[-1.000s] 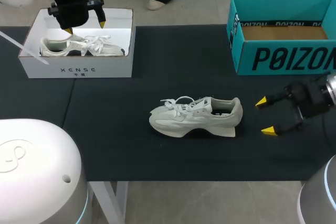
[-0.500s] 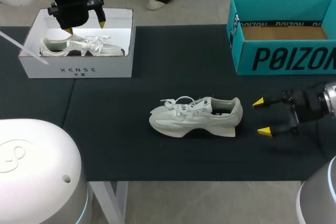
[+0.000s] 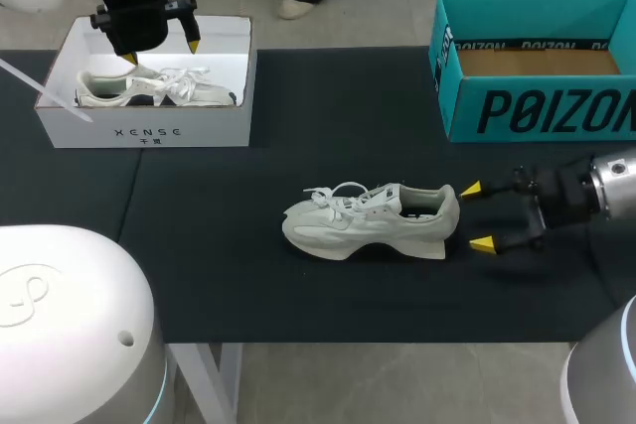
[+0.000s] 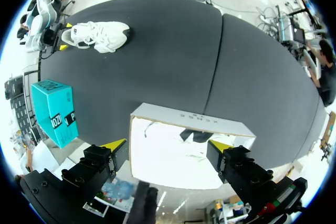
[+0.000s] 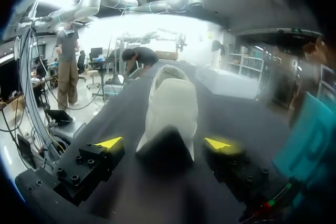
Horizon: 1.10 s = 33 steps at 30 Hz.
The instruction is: Take the shoe out of the shoebox, open the shoe tongue, remove and reinsert the insole, then place the shoe into the shoebox
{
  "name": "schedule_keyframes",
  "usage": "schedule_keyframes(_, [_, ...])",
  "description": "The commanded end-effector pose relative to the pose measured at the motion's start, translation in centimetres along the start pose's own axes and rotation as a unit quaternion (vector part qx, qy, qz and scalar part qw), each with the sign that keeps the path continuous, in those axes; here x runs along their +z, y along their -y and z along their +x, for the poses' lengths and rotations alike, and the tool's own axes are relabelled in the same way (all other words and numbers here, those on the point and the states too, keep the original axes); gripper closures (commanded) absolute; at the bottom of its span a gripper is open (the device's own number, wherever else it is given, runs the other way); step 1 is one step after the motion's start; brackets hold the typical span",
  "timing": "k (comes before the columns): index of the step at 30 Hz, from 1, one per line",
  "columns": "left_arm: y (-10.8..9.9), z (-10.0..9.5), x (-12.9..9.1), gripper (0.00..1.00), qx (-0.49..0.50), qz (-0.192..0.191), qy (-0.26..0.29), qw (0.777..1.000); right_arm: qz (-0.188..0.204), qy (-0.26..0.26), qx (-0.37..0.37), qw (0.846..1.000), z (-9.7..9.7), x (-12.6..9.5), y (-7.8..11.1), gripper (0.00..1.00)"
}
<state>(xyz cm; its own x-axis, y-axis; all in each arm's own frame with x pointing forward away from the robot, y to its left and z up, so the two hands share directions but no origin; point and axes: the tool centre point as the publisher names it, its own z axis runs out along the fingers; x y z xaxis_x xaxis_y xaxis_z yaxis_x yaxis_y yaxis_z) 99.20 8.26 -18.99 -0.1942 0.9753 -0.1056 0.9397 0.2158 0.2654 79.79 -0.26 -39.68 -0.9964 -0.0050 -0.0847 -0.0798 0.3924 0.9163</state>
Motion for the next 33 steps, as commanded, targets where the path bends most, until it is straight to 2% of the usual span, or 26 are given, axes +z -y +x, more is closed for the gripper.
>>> schedule_keyframes(1, [0.0, 0.0, 0.0, 0.0, 0.001, 0.0, -0.001, 1.0, 0.0, -0.003, -0.001, 1.0, -0.4, 1.1, 0.1, 0.0])
schedule_keyframes(19, [0.0, 0.0, 0.0, 0.0, 0.001, 0.0, -0.001, 1.0, -0.012, -0.016, 0.016, 1.0, -1.5, 4.6, 1.0, 0.0])
schedule_keyframes(33, [0.0, 0.0, 0.0, 0.0, 0.001, 0.0, -0.001, 1.0, -0.006, -0.021, 0.026, 0.999, -1.9, 5.4, 1.7, 0.0])
